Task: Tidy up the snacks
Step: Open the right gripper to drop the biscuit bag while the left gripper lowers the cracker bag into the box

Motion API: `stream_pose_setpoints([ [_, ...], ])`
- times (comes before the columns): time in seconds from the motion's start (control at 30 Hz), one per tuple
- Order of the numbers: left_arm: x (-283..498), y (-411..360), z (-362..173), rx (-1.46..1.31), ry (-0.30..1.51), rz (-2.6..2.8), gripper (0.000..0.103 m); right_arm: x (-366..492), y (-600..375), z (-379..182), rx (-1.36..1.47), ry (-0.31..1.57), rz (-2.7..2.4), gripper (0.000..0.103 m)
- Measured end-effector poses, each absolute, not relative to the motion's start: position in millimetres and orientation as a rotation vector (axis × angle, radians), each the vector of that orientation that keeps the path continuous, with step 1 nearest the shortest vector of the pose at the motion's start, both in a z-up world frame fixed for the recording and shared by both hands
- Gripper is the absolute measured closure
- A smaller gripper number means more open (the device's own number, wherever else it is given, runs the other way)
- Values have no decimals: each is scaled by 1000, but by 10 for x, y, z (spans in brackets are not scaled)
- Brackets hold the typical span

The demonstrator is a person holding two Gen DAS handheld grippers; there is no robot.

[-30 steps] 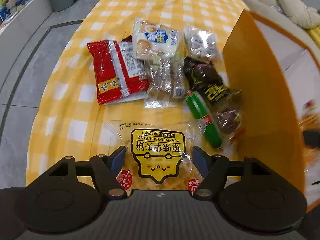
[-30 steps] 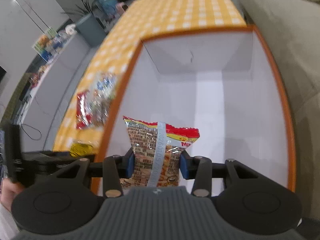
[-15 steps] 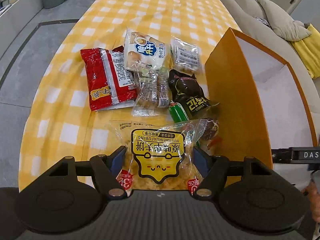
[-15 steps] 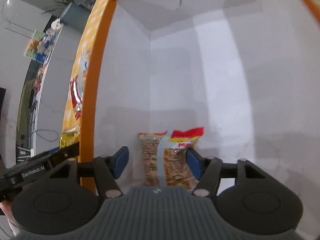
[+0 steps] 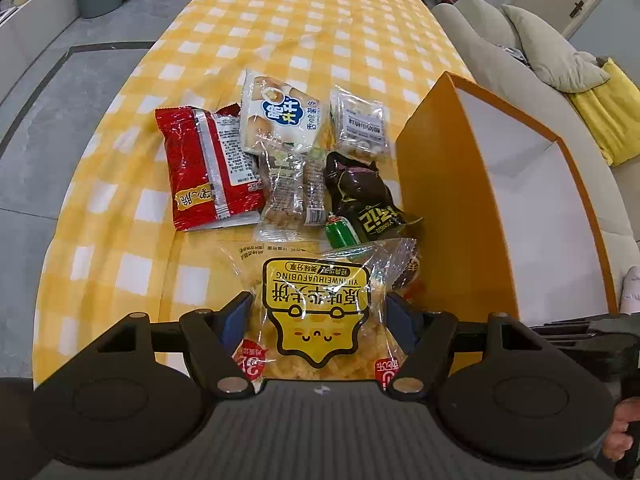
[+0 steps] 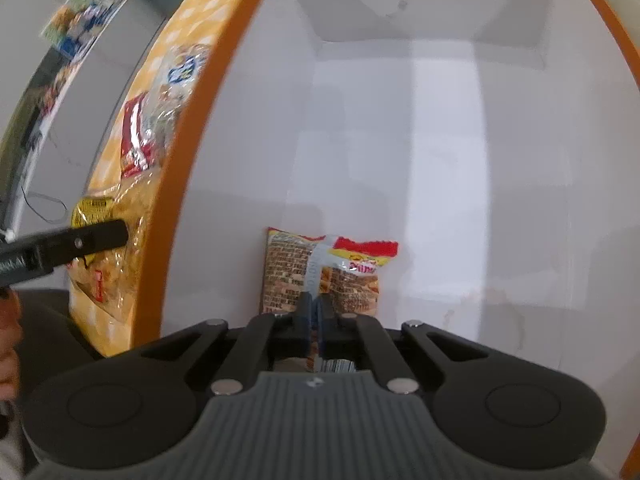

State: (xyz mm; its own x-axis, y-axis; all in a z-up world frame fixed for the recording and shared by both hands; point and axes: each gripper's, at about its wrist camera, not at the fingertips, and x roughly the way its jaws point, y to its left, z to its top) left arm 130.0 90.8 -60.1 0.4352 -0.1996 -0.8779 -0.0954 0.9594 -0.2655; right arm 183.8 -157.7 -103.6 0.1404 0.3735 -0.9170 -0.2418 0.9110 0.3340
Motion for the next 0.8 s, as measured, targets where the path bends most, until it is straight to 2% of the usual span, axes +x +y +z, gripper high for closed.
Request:
stream_pose_setpoints([
  [0.13, 1305, 904, -599, -300, 1124, -69, 22, 1827, -1472, -1024, 76, 1343, 447, 103],
  [0.3, 1268, 865, -461, -327, 1111, -110, 22, 1818, -1552, -1030, 217, 1382, 499, 103],
  [0.6, 1283, 327, -36, -314, 1067, -206, 22, 1805, -2248, -264, 333, 1100, 420, 97],
  [0.8, 1422, -364, -56, -231, 1083, -259, 21, 1723, -2838, -82, 487, 991, 369, 95],
])
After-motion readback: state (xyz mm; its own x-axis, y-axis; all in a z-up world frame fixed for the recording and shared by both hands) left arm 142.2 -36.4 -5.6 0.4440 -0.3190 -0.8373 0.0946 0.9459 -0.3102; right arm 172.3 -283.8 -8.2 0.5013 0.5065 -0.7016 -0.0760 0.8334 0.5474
